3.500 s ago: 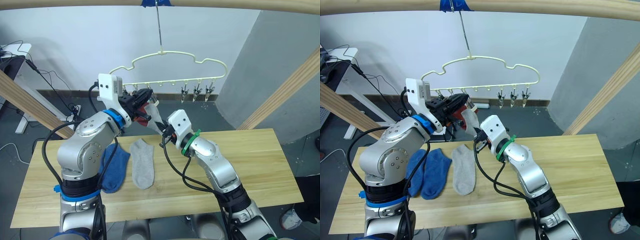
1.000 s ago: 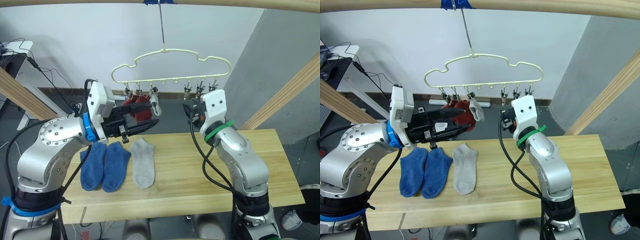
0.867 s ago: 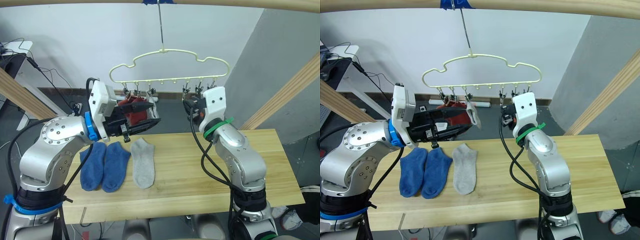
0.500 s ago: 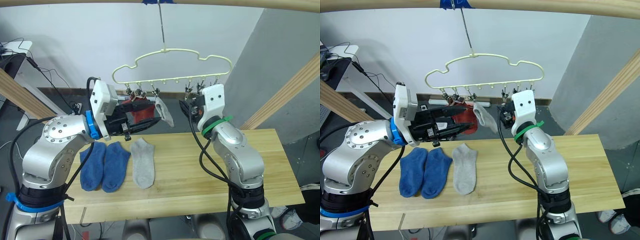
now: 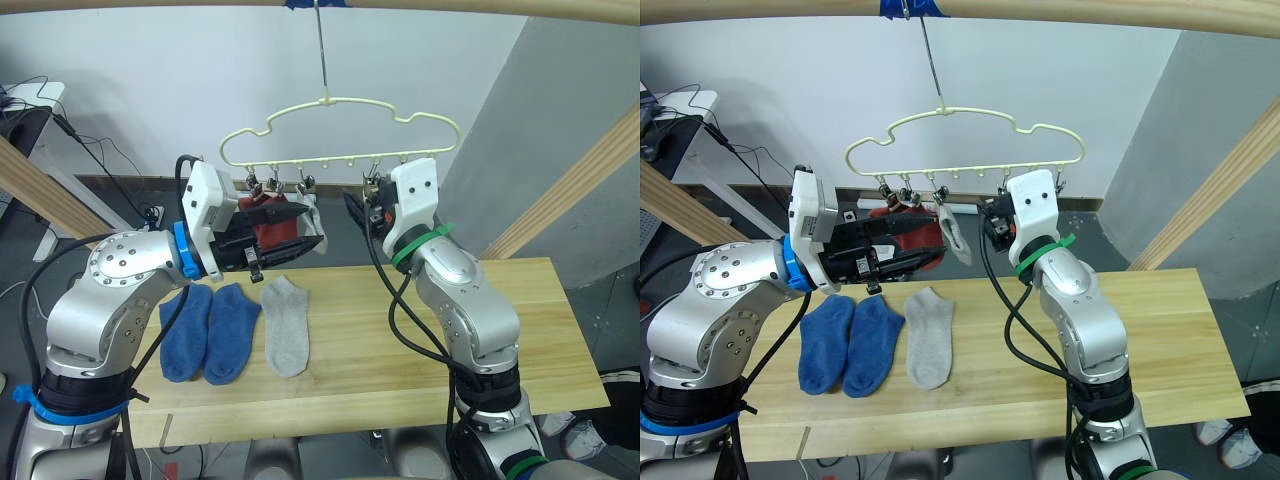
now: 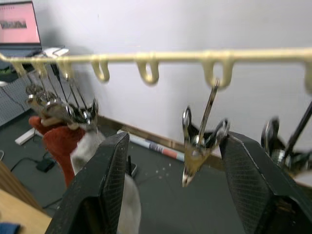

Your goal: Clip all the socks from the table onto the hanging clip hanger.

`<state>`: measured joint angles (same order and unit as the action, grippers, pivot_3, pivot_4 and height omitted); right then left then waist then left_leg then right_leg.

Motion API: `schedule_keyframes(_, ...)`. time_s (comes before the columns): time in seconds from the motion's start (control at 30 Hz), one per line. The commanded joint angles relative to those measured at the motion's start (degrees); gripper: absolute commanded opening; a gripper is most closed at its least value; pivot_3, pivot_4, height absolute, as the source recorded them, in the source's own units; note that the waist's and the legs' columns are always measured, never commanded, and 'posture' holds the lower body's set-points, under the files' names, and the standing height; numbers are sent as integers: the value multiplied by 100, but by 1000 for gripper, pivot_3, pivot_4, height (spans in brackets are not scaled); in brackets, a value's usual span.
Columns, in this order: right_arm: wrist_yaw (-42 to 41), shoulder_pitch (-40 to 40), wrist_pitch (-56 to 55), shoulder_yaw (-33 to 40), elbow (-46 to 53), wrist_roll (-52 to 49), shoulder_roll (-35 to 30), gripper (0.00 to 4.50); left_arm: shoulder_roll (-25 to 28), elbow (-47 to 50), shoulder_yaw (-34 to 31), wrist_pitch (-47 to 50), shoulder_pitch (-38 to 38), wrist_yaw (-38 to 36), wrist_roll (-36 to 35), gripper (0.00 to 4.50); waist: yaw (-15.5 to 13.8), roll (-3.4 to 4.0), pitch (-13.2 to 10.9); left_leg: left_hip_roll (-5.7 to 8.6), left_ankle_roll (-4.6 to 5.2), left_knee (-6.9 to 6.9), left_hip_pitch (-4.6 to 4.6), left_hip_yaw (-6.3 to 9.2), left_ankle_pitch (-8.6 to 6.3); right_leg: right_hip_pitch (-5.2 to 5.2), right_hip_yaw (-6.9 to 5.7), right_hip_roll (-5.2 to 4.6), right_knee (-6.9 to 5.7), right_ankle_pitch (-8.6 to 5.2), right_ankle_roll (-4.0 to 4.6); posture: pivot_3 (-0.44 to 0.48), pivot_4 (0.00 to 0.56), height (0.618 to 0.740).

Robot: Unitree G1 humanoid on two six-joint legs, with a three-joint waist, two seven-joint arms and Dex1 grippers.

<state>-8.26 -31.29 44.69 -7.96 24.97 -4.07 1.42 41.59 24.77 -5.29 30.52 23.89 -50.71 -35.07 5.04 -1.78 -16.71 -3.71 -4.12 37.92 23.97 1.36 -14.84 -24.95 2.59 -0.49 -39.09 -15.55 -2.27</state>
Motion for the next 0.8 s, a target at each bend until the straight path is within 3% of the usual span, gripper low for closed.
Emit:
schedule_keyframes(0.03,114,-178,-167,78,74,-83,141,2946,10,135,-40,-77,-11,-8,-10,2444,0,0,0,0,0,0,0,0,0,0,0,0,0,0,0,-137,263,740)
schedule_keyframes(0.8,450,-340,-288,295,-246,-278,493,2946,9,156,2,-107,-145,11,42,2444,-1,1,1,0,0,2,0,0,0,0,-1,-1,-5,1,1,-130,265,740)
